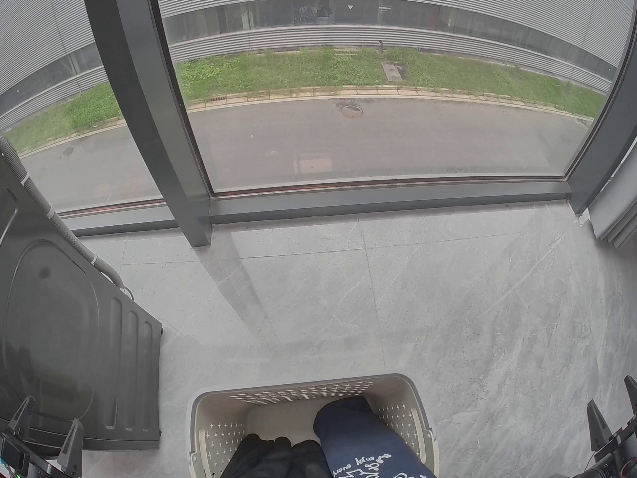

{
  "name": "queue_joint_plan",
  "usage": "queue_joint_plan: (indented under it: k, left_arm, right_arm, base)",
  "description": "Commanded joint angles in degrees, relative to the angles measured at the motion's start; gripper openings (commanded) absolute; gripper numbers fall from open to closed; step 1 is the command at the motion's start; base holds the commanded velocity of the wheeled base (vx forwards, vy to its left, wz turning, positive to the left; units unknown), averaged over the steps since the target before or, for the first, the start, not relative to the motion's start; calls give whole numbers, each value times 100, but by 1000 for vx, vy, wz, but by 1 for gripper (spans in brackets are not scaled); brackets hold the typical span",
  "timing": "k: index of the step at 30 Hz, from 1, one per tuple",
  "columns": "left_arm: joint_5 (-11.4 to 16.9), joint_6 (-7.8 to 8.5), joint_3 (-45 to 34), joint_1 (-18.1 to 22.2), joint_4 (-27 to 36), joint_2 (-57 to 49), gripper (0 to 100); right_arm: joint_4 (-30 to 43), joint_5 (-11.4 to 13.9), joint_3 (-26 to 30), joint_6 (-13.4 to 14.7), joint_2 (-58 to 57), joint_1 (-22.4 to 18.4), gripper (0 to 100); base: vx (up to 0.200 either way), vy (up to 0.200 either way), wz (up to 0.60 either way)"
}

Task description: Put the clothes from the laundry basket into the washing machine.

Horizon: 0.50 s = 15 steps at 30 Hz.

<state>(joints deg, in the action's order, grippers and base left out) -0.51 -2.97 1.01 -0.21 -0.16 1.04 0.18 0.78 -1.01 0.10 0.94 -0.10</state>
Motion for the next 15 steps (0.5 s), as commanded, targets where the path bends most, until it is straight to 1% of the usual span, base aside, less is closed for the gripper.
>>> queue_joint_plan:
  k: [1,15]
  left_arm:
    - [-2,-1,-92,3,-2,-42,100]
    - [-2,-1,-92,3,-2,-42,100]
  right_arm:
    - [-9,1,92,-1,-85,1,100]
    - [-9,10,92,-1,-94,10,100]
  base:
    - [0,0,0]
    - [0,0,0]
